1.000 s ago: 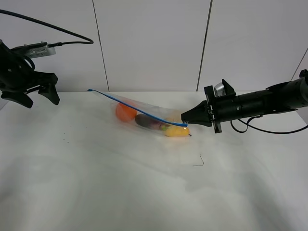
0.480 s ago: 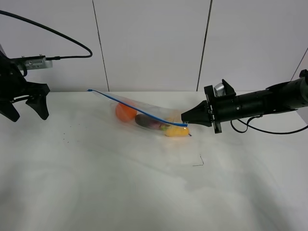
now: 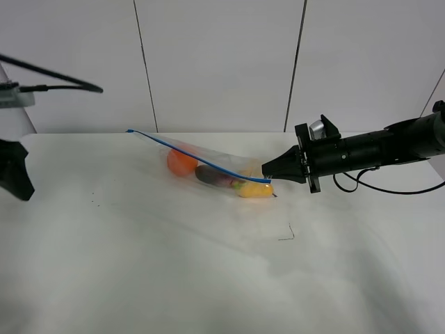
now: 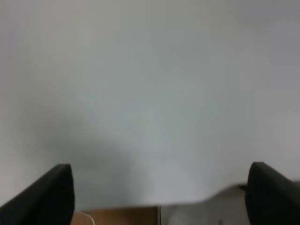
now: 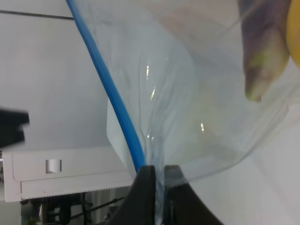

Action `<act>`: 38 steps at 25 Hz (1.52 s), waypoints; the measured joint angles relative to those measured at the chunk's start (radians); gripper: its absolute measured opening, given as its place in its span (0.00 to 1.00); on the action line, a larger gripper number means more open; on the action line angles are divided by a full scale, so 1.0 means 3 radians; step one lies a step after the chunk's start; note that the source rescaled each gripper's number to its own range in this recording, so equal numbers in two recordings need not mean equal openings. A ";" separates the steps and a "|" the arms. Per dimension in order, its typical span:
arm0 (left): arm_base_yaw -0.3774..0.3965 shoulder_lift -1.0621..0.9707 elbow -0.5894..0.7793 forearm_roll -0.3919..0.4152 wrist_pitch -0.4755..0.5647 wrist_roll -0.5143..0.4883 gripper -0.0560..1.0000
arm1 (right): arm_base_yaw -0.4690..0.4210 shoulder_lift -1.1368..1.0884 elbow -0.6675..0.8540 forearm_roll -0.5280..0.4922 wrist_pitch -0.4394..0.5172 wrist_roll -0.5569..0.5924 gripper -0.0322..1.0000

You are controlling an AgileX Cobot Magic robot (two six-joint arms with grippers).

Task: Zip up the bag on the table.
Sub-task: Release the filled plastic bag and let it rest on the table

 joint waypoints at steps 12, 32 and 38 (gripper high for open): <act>0.0000 -0.1623 0.1768 0.0000 -0.0339 -0.0007 1.00 | 0.0000 0.0000 0.0000 0.0000 0.0000 0.0000 0.03; -0.0094 -0.2949 0.1806 0.0010 -0.0374 -0.0029 1.00 | 0.0000 0.0000 0.0000 -0.0057 0.0000 0.0000 0.03; -0.0101 -0.3604 0.1811 0.0010 -0.0374 -0.0029 1.00 | 0.0000 0.0000 0.0000 -0.0063 0.0000 0.0000 0.03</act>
